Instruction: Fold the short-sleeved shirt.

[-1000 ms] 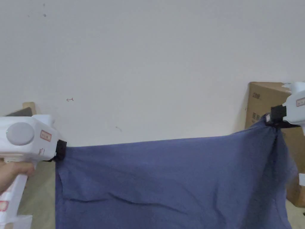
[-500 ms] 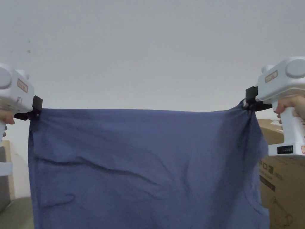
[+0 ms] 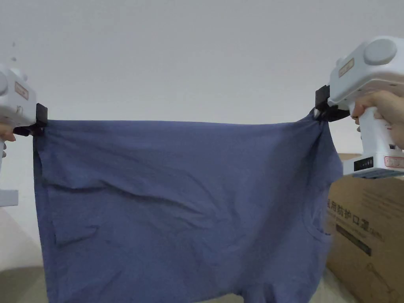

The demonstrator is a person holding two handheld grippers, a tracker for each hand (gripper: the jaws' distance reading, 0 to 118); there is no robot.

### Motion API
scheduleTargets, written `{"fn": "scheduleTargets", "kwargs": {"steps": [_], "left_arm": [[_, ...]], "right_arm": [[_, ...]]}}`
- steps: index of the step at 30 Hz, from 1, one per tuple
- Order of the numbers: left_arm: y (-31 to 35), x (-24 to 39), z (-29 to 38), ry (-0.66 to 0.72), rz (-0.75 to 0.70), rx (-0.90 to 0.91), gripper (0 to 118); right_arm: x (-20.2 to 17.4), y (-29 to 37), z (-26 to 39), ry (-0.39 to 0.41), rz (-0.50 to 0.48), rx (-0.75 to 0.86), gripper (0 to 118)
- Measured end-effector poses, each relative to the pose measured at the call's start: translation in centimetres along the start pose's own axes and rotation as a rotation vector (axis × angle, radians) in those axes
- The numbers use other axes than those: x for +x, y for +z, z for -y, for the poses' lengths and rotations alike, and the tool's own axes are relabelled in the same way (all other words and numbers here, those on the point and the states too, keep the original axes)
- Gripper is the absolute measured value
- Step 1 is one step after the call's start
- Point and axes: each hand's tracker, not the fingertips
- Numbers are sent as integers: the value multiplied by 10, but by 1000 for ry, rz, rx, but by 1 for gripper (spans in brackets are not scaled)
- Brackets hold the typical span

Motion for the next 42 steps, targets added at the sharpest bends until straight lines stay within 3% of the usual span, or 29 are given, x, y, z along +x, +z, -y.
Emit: {"fn": "scheduleTargets", "kwargs": {"steps": [8, 11, 16, 18, 22, 27, 30, 34, 38, 40, 42], "left_arm": [[-122, 6, 125, -94, -36, -223, 1], [-175, 12, 188, -111, -43, -319, 1], [-226, 22, 311, -116, -64, -474, 1], [-241, 23, 350, -142, -74, -529, 1], [-250, 25, 408, -115, -90, -625, 1], [-232, 9, 439, -40, -85, -640, 1], [-205, -4, 445, -2, -54, -622, 1], [-156, -21, 440, -54, -37, -572, 1], [-89, -44, 447, -4, -19, -518, 1], [-49, -47, 461, 3, -23, -511, 1], [-13, -54, 479, -20, -20, -526, 1]], "right_arm": [[27, -105, 122, 9, 70, -213, 2], [41, -177, 170, 26, 89, -319, 2], [57, -261, 273, 47, 175, -426, 2], [58, -284, 312, 107, 193, -489, 2], [64, -313, 375, 106, 200, -585, 2], [78, -298, 411, 120, 190, -619, 2], [79, -272, 414, 170, 165, -588, 2], [72, -200, 415, 180, 131, -513, 2], [69, -112, 439, 194, 130, -411, 2], [71, -62, 464, 162, 113, -387, 2], [76, -21, 493, 77, 96, -408, 2]]}}
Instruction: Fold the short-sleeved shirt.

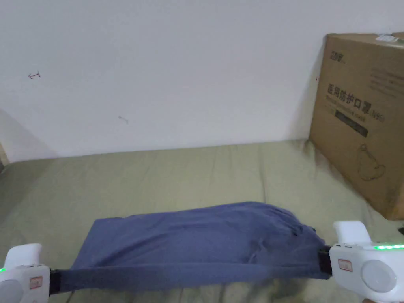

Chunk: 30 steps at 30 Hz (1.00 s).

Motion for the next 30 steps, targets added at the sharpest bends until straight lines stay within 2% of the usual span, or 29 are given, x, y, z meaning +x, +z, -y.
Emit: {"fn": "scheduleTargets", "kwargs": {"steps": [2, 3, 5, 7, 9, 10, 12, 16, 19, 27, 28, 29, 30], "left_arm": [[31, 6, 39, -28, -10, -32, 1], [45, 5, 58, -53, -8, -70, 1], [66, -4, 99, -5, -31, -54, 1], [75, -18, 132, 65, 16, -61, 1], [89, -23, 159, 70, 9, -76, 1], [95, -26, 170, 48, 14, -80, 1], [110, -27, 185, -16, -6, -71, 1], [134, -37, 204, -13, 3, -64, 1], [155, -29, 218, -20, -2, -68, 1], [147, -28, 232, -24, -9, -107, 1], [147, -29, 230, -24, -4, -109, 4], [146, -31, 229, -21, 0, -116, 12], [146, -33, 227, -29, -10, -128, 41]], "right_arm": [[7, 25, 43, -56, -13, -21, 2], [10, 36, 66, -44, -14, -7, 2], [13, 53, 107, 55, -11, -37, 2], [12, 72, 138, 89, 24, -82, 2], [12, 94, 161, 45, 3, -72, 2], [14, 105, 173, -21, -10, -81, 2], [17, 119, 190, -28, -13, -78, 2], [13, 145, 205, -25, -1, -101, 2], [23, 142, 210, -22, 6, -123, 2], [26, 136, 218, -43, 8, -141, 2], [25, 136, 217, -38, 13, -136, 2], [23, 135, 217, -34, 13, -133, 4], [23, 135, 216, -28, 10, -129, 13]]}}
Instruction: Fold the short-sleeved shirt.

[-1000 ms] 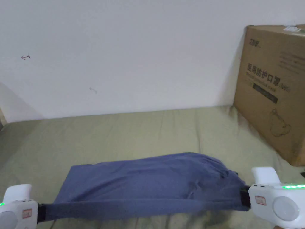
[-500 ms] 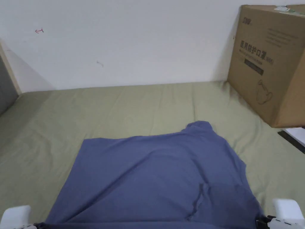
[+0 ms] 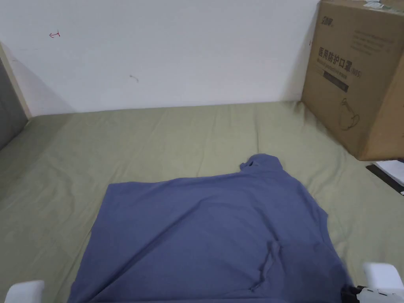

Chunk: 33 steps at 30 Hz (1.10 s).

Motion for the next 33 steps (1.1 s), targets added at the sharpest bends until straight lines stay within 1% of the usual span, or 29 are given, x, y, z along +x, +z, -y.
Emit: {"fn": "scheduleTargets", "kwargs": {"steps": [1, 2, 3, 4, 6, 7, 8, 9, 10, 11, 12, 13, 14, 15, 16, 17, 18, 19, 20, 21, 23, 24, 26, 27, 28, 29, 30, 31, 33], "left_arm": [[1, -1, 1, -6, -11, 3, 70], [4, -3, 2, -6, -18, 17, 93], [11, -5, 3, 6, -11, 55, 107], [20, -5, 5, 37, 19, 118, 109], [34, -9, 4, 79, 78, 163, 109], [40, -11, 3, 109, 91, 158, 109], [47, -8, 2, 132, 107, 161, 109], [54, -8, 3, 146, 122, 161, 107], [63, -8, 5, 136, 129, 173, 103], [69, -7, 9, 123, 143, 187, 95], [69, -9, 15, 82, 127, 211, 76], [71, -8, 20, 54, 96, 224, 65], [71, -6, 24, 32, 66, 217, 58], [70, -4, 28, 3, 33, 196, 58], [72, 6, 37, -22, 24, 185, 39], [69, 8, 40, -25, 26, 187, 19], [65, 10, 44, -14, 15, 180, 2], [62, 10, 46, -5, 14, 170, 1], [52, 6, 48, 3, 29, 143, 0], [47, 5, 49, 19, 43, 132, 0], [45, 3, 50, 37, 42, 151, 0], [43, 0, 48, 42, 39, 149, 0], [37, -5, 42, 51, 37, 154, 2], [33, -9, 38, 63, 50, 152, 15], [30, -10, 33, 76, 85, 118, 31], [26, -11, 29, 84, 99, 92, 43], [20, -10, 26, 81, 90, 89, 49], [13, -8, 26, 73, 95, 88, 50], [5, -3, 23, 37, 70, 69, 49]], "right_arm": [[0, 0, -2, 10, -8, -5, 35], [-2, 0, -3, 24, -9, -18, 67], [-5, 2, -2, 39, -7, -20, 106], [-6, 5, -1, 57, -12, -15, 115], [-10, 16, 1, 79, -20, 40, 111], [-12, 22, 3, 85, -18, 44, 111], [-15, 26, 2, 89, 5, 43, 111], [-18, 31, 1, 94, 33, 53, 108], [-20, 41, 1, 108, 35, 74, 102], [-20, 44, 3, 113, 31, 94, 95], [-21, 52, 4, 110, 16, 125, 78], [-23, 58, 3, 84, -3, 132, 72], [-24, 63, 2, 48, -38, 138, 68], [-28, 73, 1, 11, -93, 130, 68], [-31, 74, 2, -10, -120, 114, 52], [-34, 73, 3, -12, -120, 114, 36], [-38, 70, 7, 5, -102, 123, 16], [-42, 67, 9, 19, -73, 120, 0], [-41, 65, 10, 15, -55, 109, 0], [-39, 62, 11, 4, -70, 86, 0], [-34, 59, 16, -63, -120, 78, 0], [-31, 59, 17, -76, -127, 69, 0], [-28, 59, 18, -67, -99, 72, 0], [-26, 59, 19, -63, -76, 70, 0], [-23, 58, 19, -64, -68, 65, 0], [-20, 58, 19, -69, -66, 62, 0], [-17, 58, 19, -82, -63, 57, 0], [-7, 51, 20, -93, -60, 51, 0], [-2, 48, 21, -112, -53, 39, 0]]}}
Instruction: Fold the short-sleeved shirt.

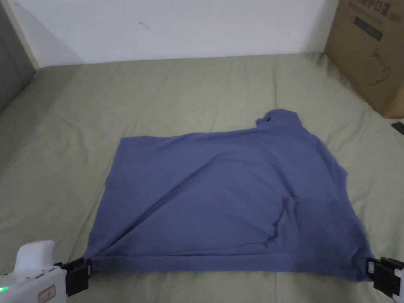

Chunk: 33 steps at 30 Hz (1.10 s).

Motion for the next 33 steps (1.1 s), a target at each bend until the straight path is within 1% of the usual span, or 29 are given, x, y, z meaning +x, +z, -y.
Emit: {"fn": "scheduleTargets", "kwargs": {"steps": [1, 2, 3, 4, 5, 6, 7, 8, 9, 10, 13, 15, 16, 17, 18, 19, 20, 21, 22, 23, 24, 25, 29, 33], "left_arm": [[-6, 2, -2, -25, -4, -33, 41], [-11, 5, -3, -26, 8, -74, 17], [-15, 7, -2, -19, 27, -100, 0], [-18, 10, -1, -8, 37, -90, 0], [-17, 14, 0, -3, 31, -78, 0], [-17, 15, -3, -11, 42, -104, 0], [-15, 17, -4, -22, 28, -100, 0], [-12, 19, -4, -26, 13, -87, 0], [-10, 18, -5, -21, 14, -83, 0], [-9, 16, -6, -11, 15, -85, 0], [-3, 12, -8, 7, 8, -82, 0], [-5, 8, -5, 2, -5, -87, 0], [-7, 5, -4, -4, -11, -88, 0], [-6, 5, -4, -7, -13, -90, 0], [-6, 5, -4, -7, -16, -91, 0], [-5, 5, -4, -2, -19, -93, 0], [-5, 5, -4, 4, -18, -95, 0], [-4, 5, -4, 9, -15, -98, 0], [-4, 5, -4, 10, -18, -102, 0], [-3, 2, -4, 10, -22, -101, 0], [-2, 2, -4, 11, -24, -98, 0], [-1, 2, -6, 15, -23, -101, 0], [-1, 0, -15, 5, -16, -91, 0], [6, 7, -44, -2, -10, -47, 0]], "right_arm": [[2, -1, 0, -5, 3, -7, 0], [2, -1, 3, -10, 8, -13, 0], [2, -2, 4, -13, 12, -20, 0], [4, -5, 5, -10, 14, -32, 0], [4, -8, 5, -2, 20, -46, 6], [0, -8, 5, 11, 41, -62, 36], [-2, -9, 5, 28, 84, -74, 68], [-3, -11, 4, 42, 101, -75, 99], [-3, -15, 4, 58, 102, -81, 114], [0, -24, 7, 65, 101, -88, 114], [4, -32, -2, 79, 86, -76, 112], [10, -50, -8, 92, 111, -106, 110], [11, -56, -11, 99, 114, -111, 105], [12, -61, -13, 106, 111, -109, 93], [8, -63, -16, 107, 114, -107, 53], [7, -68, -17, 108, 117, -116, 15], [8, -72, -17, 97, 93, -124, 5], [7, -72, -15, 54, 61, -134, 5], [3, -68, -16, 78, 30, -145, 5], [0, -63, -14, 97, 50, -123, 5], [-4, -57, -13, 137, 94, -93, 5], [-6, -51, -13, 164, 102, -86, 5], [-1, -31, -23, 120, 70, -53, 5], [-1, -20, -52, 89, 40, -12, 5]]}}
